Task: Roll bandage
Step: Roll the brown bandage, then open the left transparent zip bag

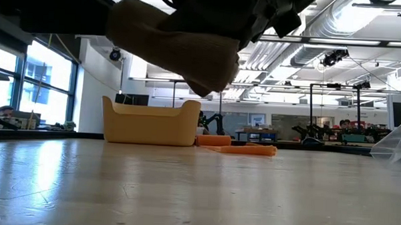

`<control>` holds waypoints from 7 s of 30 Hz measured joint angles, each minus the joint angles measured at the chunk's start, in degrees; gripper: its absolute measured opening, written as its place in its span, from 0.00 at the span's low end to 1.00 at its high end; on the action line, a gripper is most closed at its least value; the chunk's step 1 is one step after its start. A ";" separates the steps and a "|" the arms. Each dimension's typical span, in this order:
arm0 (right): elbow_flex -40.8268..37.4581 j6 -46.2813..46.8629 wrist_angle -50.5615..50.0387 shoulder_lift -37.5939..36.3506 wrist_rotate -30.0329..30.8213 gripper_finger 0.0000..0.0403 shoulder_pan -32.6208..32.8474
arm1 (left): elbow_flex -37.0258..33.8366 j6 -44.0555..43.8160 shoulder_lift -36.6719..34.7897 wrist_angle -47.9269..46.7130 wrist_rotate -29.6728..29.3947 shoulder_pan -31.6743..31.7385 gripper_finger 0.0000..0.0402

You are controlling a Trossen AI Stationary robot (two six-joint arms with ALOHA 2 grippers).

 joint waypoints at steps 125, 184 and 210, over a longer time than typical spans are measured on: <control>23.96 34.32 -86.88 5.74 50.79 0.57 25.17 | -8.44 -41.42 -19.12 -14.59 -5.84 -5.42 0.30; 16.48 8.38 -59.68 -2.35 50.32 0.01 13.43 | -8.41 -29.30 -19.08 -6.58 -3.80 -2.60 0.30; 20.17 9.94 -51.79 -2.29 63.57 0.00 0.22 | -0.75 2.01 -19.06 -7.11 -2.77 17.90 0.34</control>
